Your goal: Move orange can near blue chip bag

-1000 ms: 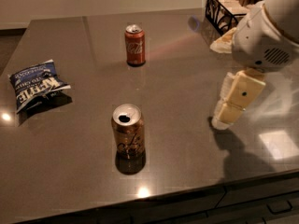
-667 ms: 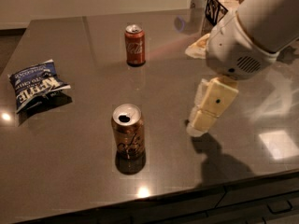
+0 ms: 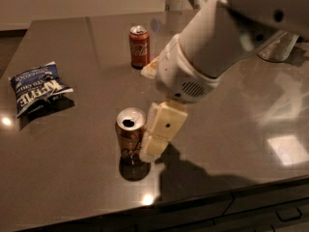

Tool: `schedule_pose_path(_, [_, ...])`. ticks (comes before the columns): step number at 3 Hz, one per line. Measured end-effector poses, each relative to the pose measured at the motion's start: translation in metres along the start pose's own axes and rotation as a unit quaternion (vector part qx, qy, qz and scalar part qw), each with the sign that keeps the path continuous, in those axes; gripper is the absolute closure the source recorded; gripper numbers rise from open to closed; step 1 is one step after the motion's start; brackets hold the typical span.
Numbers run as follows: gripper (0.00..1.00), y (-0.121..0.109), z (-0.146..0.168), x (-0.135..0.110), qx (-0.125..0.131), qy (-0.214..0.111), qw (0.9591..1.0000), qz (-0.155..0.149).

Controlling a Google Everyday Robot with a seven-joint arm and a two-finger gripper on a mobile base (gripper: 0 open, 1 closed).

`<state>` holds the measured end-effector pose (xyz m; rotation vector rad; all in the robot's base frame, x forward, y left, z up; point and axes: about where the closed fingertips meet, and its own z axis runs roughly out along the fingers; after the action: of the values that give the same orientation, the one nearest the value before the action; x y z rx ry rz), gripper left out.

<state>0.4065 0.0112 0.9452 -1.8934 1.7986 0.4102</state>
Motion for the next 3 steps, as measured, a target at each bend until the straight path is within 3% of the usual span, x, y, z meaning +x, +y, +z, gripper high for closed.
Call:
schedule_pose_path(2, [0.0,0.016,0.045,-0.024,-0.037,-0.022,0.9991,-0.008])
schedule_pose_path(3, [0.18,0.018,0.056,-0.024,-0.048,-0.023,0.9985,-0.009])
